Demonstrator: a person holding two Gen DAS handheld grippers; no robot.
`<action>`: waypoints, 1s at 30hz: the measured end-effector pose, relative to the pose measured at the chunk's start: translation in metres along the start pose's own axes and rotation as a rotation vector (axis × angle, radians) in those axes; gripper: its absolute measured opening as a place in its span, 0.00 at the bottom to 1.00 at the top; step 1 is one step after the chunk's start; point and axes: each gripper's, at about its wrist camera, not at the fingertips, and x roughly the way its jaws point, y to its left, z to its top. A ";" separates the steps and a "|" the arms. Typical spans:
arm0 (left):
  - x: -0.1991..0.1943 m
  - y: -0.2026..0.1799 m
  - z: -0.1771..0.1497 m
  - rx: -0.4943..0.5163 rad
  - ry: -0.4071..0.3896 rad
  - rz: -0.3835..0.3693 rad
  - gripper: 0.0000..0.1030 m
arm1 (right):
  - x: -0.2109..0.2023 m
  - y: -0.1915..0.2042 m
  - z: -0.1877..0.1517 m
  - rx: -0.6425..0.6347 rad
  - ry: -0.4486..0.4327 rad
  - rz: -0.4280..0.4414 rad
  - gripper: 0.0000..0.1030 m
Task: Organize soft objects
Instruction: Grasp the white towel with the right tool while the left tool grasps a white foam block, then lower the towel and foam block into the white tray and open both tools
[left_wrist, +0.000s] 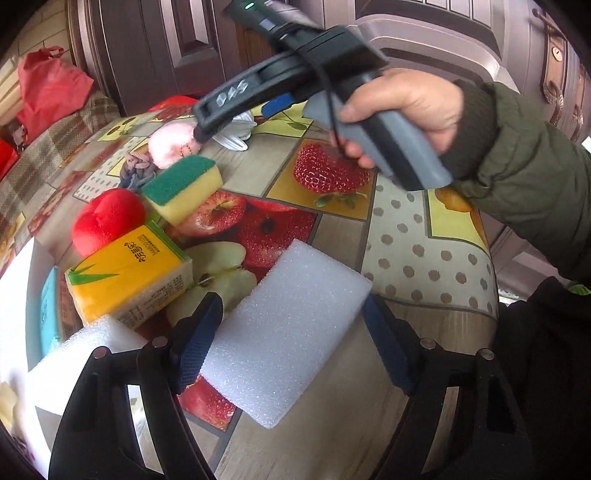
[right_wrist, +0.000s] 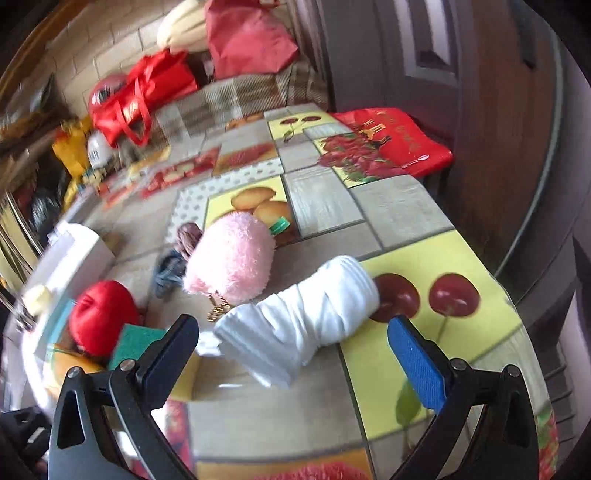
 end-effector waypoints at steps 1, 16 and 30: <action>0.001 0.000 0.001 0.001 0.001 0.001 0.76 | 0.004 0.003 0.000 -0.023 0.008 -0.015 0.79; -0.036 0.018 -0.007 -0.086 -0.196 0.053 0.67 | -0.053 0.004 -0.026 0.043 -0.228 0.100 0.40; -0.110 0.051 -0.049 -0.292 -0.517 0.392 0.67 | -0.092 0.036 -0.040 0.069 -0.466 0.199 0.40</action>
